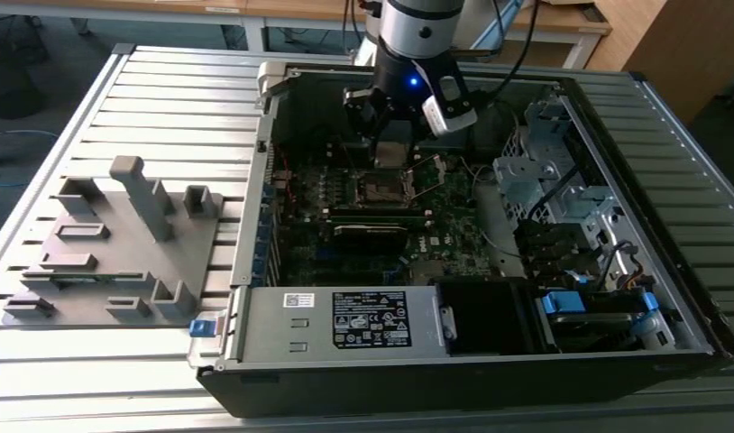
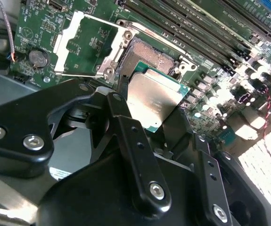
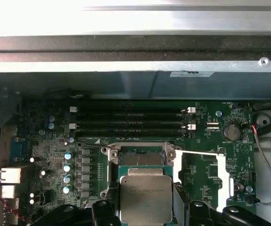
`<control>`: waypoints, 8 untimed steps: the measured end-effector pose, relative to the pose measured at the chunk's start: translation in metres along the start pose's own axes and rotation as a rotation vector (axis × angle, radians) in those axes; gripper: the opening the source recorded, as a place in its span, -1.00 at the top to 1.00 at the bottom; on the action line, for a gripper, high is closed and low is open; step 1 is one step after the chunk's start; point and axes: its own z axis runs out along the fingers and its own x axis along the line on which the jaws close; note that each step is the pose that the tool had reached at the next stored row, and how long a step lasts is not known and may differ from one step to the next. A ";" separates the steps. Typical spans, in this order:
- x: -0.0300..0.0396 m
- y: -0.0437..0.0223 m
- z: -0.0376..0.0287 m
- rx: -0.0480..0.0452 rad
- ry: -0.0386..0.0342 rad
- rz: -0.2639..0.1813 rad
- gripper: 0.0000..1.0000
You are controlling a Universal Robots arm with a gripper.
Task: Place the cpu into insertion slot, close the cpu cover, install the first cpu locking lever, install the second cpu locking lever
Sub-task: 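Place the cpu into insertion slot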
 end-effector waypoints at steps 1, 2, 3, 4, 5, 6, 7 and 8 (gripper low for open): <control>0.0000 -0.0001 0.0011 0.0000 -0.0004 0.000 -0.08; 0.0001 -0.0002 0.0024 0.0000 -0.0005 -0.001 -0.08; 0.0002 -0.0003 0.0039 0.0000 -0.0007 -0.001 -0.08; 0.0002 -0.0005 0.0055 0.0001 -0.0009 -0.001 -0.08; 0.0002 -0.0006 0.0068 0.0001 -0.0010 -0.002 -0.08; 0.0002 -0.0007 0.0076 0.0000 -0.0011 -0.002 -0.08; 0.0002 -0.0007 0.0078 0.0002 -0.0010 -0.002 -0.08; 0.0003 -0.0008 0.0078 0.0004 -0.0009 -0.002 -0.08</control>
